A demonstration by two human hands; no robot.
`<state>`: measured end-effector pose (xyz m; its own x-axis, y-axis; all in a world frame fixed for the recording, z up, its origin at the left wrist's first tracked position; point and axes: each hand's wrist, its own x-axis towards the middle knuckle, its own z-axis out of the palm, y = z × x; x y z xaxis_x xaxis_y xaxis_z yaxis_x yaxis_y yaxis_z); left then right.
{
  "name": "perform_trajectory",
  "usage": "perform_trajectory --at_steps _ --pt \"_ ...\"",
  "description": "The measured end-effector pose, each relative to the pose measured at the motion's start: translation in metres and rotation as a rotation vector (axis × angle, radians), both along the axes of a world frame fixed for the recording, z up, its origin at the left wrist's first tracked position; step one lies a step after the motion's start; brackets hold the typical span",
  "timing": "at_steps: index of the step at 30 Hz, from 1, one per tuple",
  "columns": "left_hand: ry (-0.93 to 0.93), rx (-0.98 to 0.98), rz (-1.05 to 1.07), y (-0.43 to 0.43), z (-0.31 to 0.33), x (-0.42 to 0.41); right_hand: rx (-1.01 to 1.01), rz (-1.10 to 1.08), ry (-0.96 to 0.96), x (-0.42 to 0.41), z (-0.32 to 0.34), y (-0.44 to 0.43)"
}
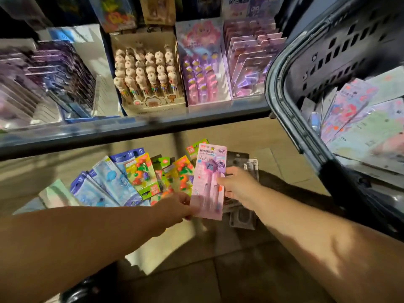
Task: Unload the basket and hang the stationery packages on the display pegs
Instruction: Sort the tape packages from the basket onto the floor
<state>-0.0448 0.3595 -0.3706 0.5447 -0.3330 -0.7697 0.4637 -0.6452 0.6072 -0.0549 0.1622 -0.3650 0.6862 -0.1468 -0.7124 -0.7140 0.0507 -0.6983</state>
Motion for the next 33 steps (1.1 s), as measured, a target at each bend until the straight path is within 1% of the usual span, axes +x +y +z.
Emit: perform_trajectory --at_steps 2,3,4,6,10,12,16,20,23,25,27,29,31,33 --pt "0.055 0.006 -0.095 0.009 -0.010 -0.022 -0.031 0.123 0.039 -0.023 -0.006 0.004" --pt "0.104 0.005 -0.126 0.013 -0.014 -0.033 -0.097 0.216 0.048 -0.034 -0.011 0.006" --pt "0.149 -0.004 -0.129 0.016 -0.018 -0.041 -0.145 0.303 0.053 -0.043 -0.015 0.008" --pt "0.202 -0.021 -0.103 0.019 -0.021 -0.053 -0.139 0.362 0.079 -0.062 -0.025 0.014" --pt "0.192 0.014 -0.011 0.018 -0.029 -0.062 -0.075 0.376 0.161 -0.091 -0.043 0.019" --pt "0.177 0.069 0.010 0.016 -0.034 -0.064 -0.052 0.397 0.225 -0.099 -0.049 0.022" --pt "0.106 0.239 -0.060 0.013 -0.046 -0.069 -0.084 0.427 0.242 -0.107 -0.053 0.027" --pt "0.070 0.316 -0.140 0.010 -0.051 -0.074 -0.160 0.443 0.249 -0.110 -0.054 0.030" --pt "0.058 0.378 -0.189 0.009 -0.056 -0.075 -0.177 0.451 0.275 -0.110 -0.057 0.035" --pt "0.032 0.452 -0.252 0.009 -0.055 -0.077 -0.229 0.510 0.290 -0.109 -0.059 0.036" --pt "-0.002 0.469 -0.250 0.008 -0.050 -0.074 -0.279 0.529 0.282 -0.105 -0.056 0.036" --pt "-0.036 0.441 -0.177 0.004 -0.042 -0.066 -0.244 0.448 0.260 -0.097 -0.046 0.034" --pt "-0.067 0.391 -0.083 -0.003 -0.035 -0.053 -0.296 0.417 0.162 -0.084 -0.033 0.030" --pt "-0.133 0.366 -0.024 -0.014 -0.025 -0.037 -0.357 0.317 0.033 -0.068 -0.016 0.026"
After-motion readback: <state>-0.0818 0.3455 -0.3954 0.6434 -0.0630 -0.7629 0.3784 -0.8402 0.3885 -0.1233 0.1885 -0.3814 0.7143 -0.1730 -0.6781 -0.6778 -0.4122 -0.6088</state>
